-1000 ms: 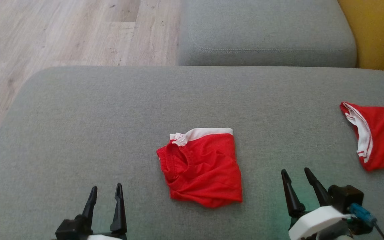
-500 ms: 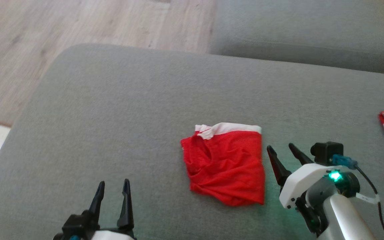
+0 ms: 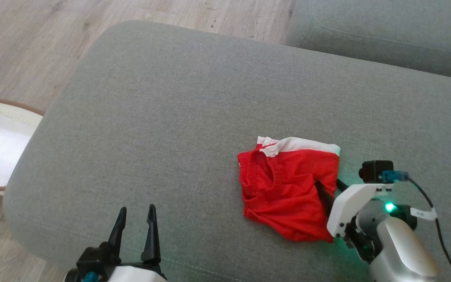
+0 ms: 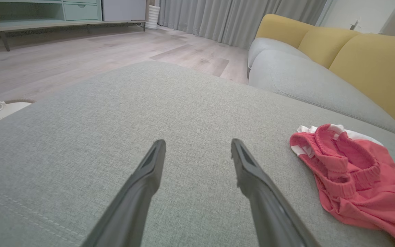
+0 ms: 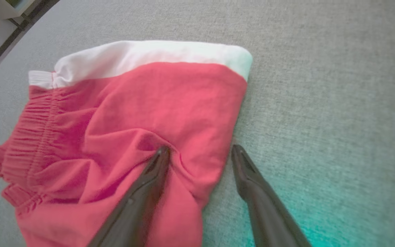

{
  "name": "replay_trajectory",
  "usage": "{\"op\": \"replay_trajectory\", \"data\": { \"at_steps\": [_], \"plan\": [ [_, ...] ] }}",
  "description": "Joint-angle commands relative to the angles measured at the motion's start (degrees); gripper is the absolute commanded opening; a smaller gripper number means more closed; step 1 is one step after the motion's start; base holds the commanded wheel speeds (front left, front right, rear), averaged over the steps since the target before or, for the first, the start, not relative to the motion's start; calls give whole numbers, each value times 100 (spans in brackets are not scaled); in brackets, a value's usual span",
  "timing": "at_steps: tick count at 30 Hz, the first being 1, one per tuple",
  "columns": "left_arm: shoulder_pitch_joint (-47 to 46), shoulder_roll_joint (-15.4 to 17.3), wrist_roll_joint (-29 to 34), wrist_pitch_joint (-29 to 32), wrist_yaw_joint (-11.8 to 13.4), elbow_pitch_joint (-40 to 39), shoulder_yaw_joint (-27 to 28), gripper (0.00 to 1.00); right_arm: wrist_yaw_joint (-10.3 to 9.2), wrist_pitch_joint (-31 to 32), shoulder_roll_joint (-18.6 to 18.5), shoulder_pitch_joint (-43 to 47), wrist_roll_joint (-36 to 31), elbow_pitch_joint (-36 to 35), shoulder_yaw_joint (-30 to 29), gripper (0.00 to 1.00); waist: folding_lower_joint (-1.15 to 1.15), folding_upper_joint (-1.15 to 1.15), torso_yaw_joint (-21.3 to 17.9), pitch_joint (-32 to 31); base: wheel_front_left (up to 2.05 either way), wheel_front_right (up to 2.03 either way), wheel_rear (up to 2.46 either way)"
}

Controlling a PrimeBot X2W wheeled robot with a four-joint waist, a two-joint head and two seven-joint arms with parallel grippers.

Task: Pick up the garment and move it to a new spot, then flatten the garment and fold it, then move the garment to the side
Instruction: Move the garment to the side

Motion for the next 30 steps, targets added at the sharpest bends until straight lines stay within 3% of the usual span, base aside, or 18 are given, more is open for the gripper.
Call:
{"op": "replay_trajectory", "data": {
  "at_steps": [1, 2, 7, 13, 14, 23, 30],
  "plan": [
    [-307, -19, 57, -80, -12, -153, 194, 100, 21, 8, -13, -225, 115, -70, 229, 35, -1, 0, -83, 14, 0, 0, 0],
    [-314, -20, 62, -83, -19, -152, 190, 100, 21, -17, -13, -247, 165, -56, 289, 0, -1, 0, -139, 22, 0, 0, 0],
    [-347, -5, 111, -95, -37, -188, 166, 100, 21, -275, -13, -404, 290, -117, 535, 0, -1, 0, -652, 92, 0, 0, 0],
    [-444, 9, 177, -105, -19, -353, 176, 100, 21, -423, -13, -587, 13, -411, 497, 0, -1, 0, -1682, 279, 0, 0, 0],
    [-444, 9, 177, -105, -19, -353, 176, 100, 21, -423, -13, -587, 13, -411, 497, 0, -1, 0, -1682, 279, 0, 0, 0],
    [-908, 137, 320, 0, -53, -566, 122, 100, 21, -278, -35, -543, -747, -1417, -252, 0, -1, 0, -3123, 825, 0, 0, 0],
    [-1197, 224, 426, 153, -86, -630, 20, 100, 21, -129, -39, -405, -861, -2018, -565, 0, -1, 0, -3525, 1113, 0, 0, 0]
  ]
}}
